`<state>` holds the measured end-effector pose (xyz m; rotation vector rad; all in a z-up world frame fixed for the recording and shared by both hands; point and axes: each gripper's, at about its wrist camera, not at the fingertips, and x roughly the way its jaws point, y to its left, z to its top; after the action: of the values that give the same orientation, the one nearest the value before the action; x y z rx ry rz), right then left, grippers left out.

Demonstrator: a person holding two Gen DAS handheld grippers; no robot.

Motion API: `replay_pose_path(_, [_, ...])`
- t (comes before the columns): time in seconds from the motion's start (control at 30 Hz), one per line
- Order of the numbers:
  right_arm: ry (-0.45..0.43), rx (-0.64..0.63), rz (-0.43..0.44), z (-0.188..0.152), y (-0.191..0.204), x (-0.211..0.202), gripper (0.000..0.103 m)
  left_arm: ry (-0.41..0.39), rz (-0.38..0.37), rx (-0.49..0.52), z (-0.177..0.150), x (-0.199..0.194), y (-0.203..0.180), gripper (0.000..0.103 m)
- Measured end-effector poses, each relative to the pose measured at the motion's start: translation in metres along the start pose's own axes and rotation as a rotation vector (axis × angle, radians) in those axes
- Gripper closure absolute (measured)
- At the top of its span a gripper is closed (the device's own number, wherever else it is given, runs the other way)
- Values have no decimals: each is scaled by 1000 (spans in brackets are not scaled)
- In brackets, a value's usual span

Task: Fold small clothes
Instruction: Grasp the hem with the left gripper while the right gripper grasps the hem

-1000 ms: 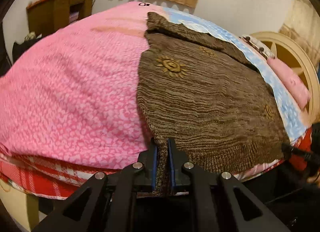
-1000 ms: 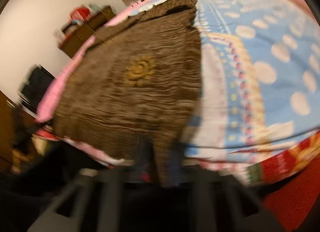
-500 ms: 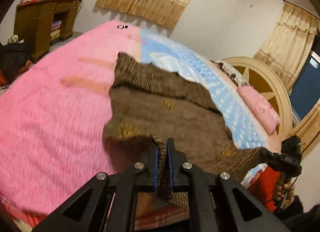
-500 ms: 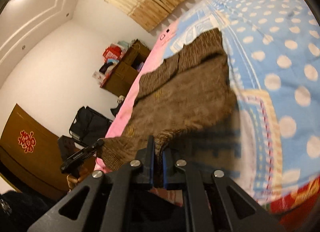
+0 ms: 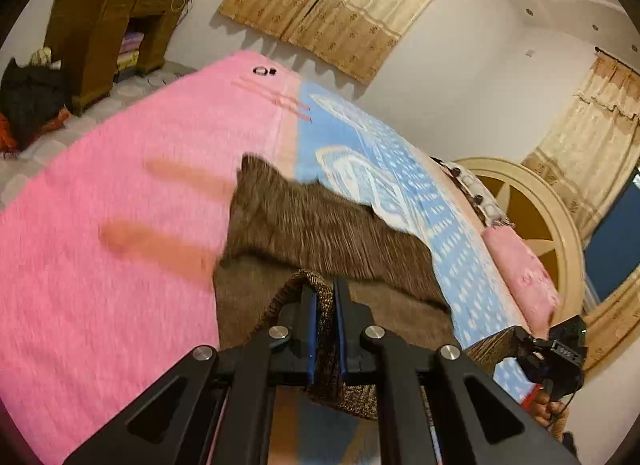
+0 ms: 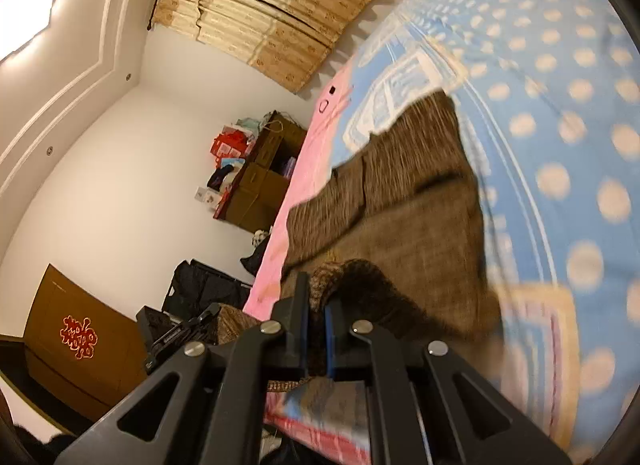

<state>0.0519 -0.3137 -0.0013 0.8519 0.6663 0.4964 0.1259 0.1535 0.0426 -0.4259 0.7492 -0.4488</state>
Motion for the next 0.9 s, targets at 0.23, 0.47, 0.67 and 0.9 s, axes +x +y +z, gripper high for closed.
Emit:
replay_pose_path(0.23, [-31, -22, -45, 86, 1, 46, 94, -17, 90, -3, 66, 61, 5, 96])
replay_pose_path(0.47, [-38, -1, -128, 155, -32, 112, 94, 26, 210, -35, 112, 159, 38, 96])
replay_pose_path(0.67, [-9, 26, -299, 182, -87, 175, 90, 170, 198, -184, 121, 226, 88, 95])
replay_pose_path(0.9, [-45, -20, -374, 183, -100, 177, 69, 122, 189, -287, 150, 205, 110, 81])
